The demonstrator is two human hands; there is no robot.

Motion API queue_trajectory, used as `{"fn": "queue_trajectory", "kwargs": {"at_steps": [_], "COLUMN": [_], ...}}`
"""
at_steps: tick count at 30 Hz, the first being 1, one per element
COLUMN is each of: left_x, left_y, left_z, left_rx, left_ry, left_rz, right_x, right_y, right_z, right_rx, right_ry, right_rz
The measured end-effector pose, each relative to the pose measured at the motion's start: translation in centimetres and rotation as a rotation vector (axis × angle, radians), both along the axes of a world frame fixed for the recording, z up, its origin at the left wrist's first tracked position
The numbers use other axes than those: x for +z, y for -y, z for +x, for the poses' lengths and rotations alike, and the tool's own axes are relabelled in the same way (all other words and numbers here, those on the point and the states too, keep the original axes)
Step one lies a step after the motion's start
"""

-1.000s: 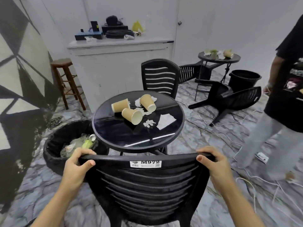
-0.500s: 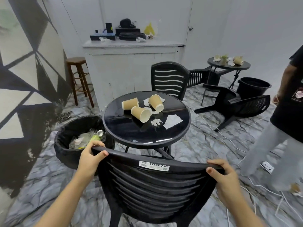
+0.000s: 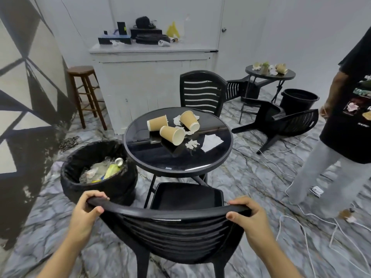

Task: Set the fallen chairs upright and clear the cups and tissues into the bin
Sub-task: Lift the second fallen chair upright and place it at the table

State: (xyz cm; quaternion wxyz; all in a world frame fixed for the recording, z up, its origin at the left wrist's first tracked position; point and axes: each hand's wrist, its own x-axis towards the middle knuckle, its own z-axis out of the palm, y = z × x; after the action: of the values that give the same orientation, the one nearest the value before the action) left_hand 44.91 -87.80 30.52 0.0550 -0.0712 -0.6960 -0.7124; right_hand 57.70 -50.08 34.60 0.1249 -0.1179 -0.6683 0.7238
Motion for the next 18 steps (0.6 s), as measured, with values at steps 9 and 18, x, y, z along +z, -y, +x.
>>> {"fn": "queue_trajectory", "kwargs": {"at_steps": [9, 18], "left_x": [-0.6, 1.0], "left_y": [-4.6, -4.9], "left_z": [6.8, 9.8], "left_rx": [-0.073, -0.135], "left_ry": [0.039, 0.144], "left_rz": [-0.144, -0.311], "right_x": [-2.3, -1.6], "right_y": [-5.4, -5.7], "right_z": [5.7, 7.9], "right_rx": [0.033, 0.127], "right_ry": [0.120, 0.211], "right_rz": [0.012, 0.004]}}
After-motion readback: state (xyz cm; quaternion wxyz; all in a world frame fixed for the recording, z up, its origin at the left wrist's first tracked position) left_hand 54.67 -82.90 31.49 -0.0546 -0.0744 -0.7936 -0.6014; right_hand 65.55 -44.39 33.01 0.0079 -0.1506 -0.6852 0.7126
